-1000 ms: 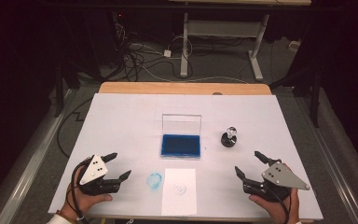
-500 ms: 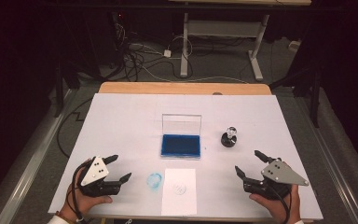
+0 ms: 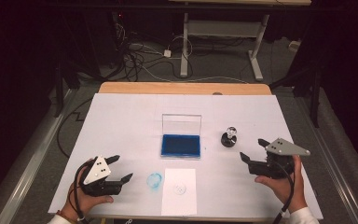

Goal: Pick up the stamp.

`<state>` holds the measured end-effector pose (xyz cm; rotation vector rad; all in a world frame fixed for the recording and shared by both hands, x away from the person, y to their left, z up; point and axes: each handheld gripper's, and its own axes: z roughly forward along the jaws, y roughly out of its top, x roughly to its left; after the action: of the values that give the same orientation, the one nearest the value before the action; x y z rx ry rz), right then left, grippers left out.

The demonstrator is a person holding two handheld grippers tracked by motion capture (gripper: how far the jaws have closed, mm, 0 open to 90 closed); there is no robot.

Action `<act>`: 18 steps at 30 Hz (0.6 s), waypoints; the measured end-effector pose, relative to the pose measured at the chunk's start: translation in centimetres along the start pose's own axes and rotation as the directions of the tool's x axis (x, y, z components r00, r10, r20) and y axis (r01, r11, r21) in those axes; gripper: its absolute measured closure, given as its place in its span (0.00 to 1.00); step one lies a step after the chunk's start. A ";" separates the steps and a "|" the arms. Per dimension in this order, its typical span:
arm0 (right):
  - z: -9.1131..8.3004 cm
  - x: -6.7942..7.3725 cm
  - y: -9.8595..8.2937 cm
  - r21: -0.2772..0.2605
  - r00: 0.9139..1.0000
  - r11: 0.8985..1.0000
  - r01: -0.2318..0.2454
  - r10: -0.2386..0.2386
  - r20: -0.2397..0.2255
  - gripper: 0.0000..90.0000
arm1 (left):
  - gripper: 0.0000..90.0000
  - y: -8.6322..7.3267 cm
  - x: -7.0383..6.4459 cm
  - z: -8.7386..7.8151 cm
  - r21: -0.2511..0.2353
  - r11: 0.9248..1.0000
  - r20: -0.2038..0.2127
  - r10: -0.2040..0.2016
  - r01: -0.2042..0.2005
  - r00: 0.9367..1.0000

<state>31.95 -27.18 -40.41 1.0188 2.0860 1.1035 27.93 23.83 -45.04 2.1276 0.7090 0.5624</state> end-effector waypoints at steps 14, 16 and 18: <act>5.9 -1.8 2.4 0.154 0.999 0.988 0.020 -0.013 -0.047 0.23 | 0.26 -0.1 0.0 0.2 0.016 1.000 0.005 0.005 -0.006 1.000; 6.7 -2.2 2.5 0.167 0.999 0.986 0.006 0.003 -0.052 0.23 | 0.26 -0.1 0.0 0.3 0.019 1.000 0.007 0.007 -0.007 1.000; 7.8 -2.5 2.7 0.183 0.998 0.983 -0.007 0.018 -0.058 0.24 | 0.26 -0.1 -0.1 0.3 0.022 1.000 0.009 0.007 -0.008 1.000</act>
<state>40.19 -24.95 -41.71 1.0981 2.2651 0.9729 28.04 23.68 -45.33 2.1526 0.7053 0.5507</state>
